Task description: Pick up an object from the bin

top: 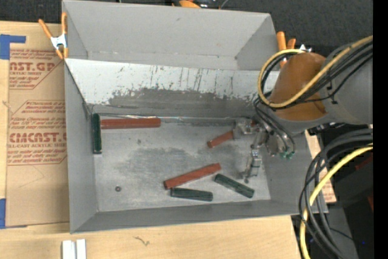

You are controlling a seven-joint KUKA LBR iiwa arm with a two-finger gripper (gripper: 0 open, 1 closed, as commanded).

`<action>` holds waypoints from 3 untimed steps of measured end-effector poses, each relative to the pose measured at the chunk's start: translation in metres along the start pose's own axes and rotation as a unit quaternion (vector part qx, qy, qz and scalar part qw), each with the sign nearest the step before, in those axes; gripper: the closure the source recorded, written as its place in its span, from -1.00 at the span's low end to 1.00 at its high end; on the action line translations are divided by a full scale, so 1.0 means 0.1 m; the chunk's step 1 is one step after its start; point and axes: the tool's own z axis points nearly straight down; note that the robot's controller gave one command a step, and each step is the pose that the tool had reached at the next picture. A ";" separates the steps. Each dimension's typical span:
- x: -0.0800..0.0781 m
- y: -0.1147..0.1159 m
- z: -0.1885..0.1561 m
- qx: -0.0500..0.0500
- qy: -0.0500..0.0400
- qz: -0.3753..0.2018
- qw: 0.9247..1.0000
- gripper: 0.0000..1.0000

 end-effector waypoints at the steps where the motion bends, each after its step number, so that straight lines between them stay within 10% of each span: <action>1: -0.38 0.67 -0.01 -0.001 -0.004 -0.069 0.998 -1.00; 2: 0.40 1.30 0.04 -0.002 0.000 -0.107 0.994 -1.00; 3: 0.73 1.42 0.02 0.000 -0.007 -0.107 0.994 -1.00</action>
Offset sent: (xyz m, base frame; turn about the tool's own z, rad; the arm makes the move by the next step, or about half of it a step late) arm 0.0369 0.0631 0.0002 -0.1329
